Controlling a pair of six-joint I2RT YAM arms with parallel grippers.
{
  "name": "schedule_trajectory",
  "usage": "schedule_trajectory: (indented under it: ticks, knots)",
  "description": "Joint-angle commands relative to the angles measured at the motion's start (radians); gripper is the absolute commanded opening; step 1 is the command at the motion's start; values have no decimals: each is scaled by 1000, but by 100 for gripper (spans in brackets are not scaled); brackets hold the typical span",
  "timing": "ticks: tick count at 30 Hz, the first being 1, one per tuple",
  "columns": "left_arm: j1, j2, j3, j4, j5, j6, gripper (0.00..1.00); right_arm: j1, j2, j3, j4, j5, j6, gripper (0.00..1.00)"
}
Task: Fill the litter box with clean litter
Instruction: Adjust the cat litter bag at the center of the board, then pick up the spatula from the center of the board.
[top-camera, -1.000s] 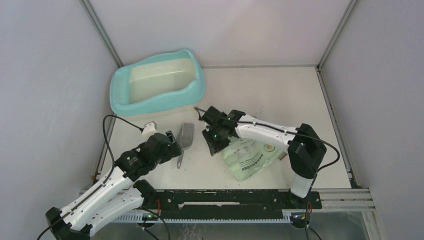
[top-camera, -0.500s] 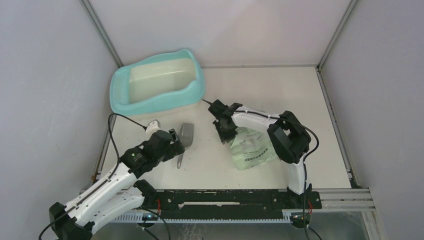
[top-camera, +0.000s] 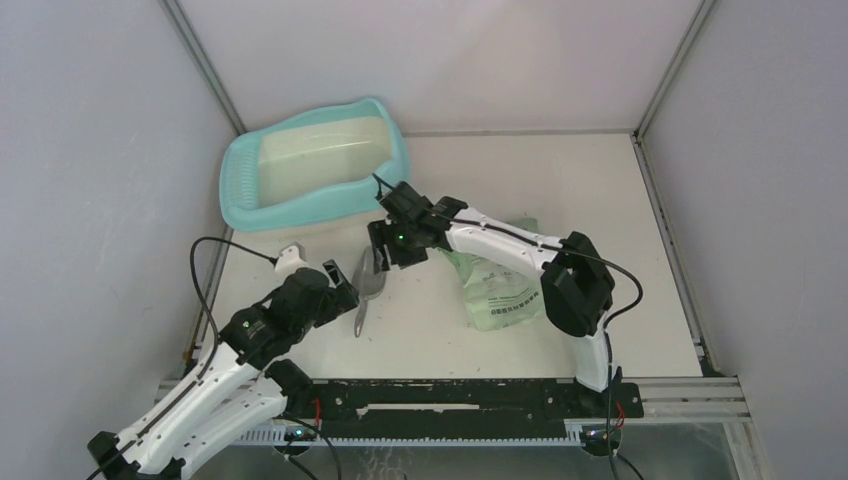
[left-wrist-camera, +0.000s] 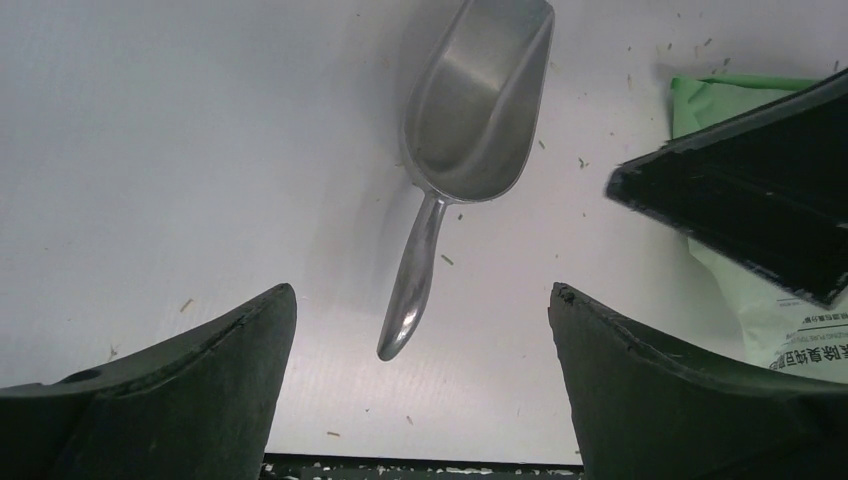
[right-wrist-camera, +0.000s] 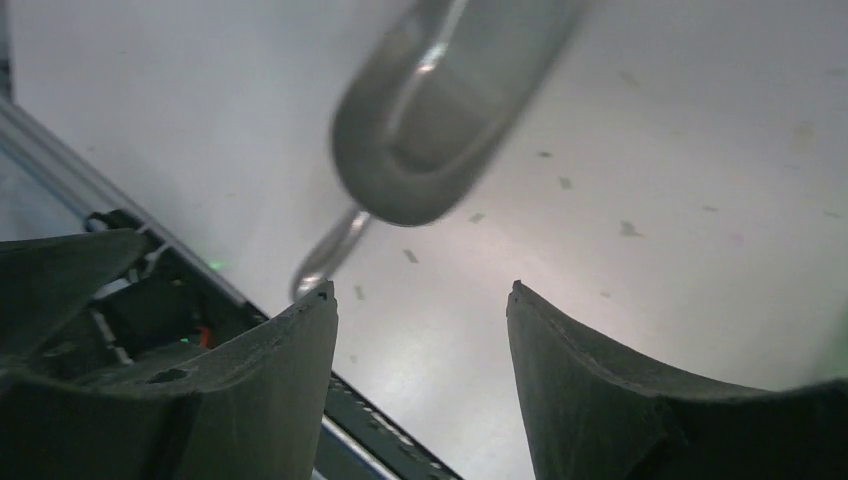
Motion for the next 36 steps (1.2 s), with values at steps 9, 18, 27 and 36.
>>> schedule_trajectory:
  ticks: [9,18,27,36]
  knots:
    - [12,-110,48,-77,-16,13,100,54,181,146,-2,15,238,71]
    - [12,-157,37,-86,8,16,100,73,271,233,-34,71,303,70]
    - [12,-156,50,-68,32,26,100,97,311,236,-79,97,322,60]
    - [11,-164,52,-50,52,27,100,91,243,127,-24,91,330,17]
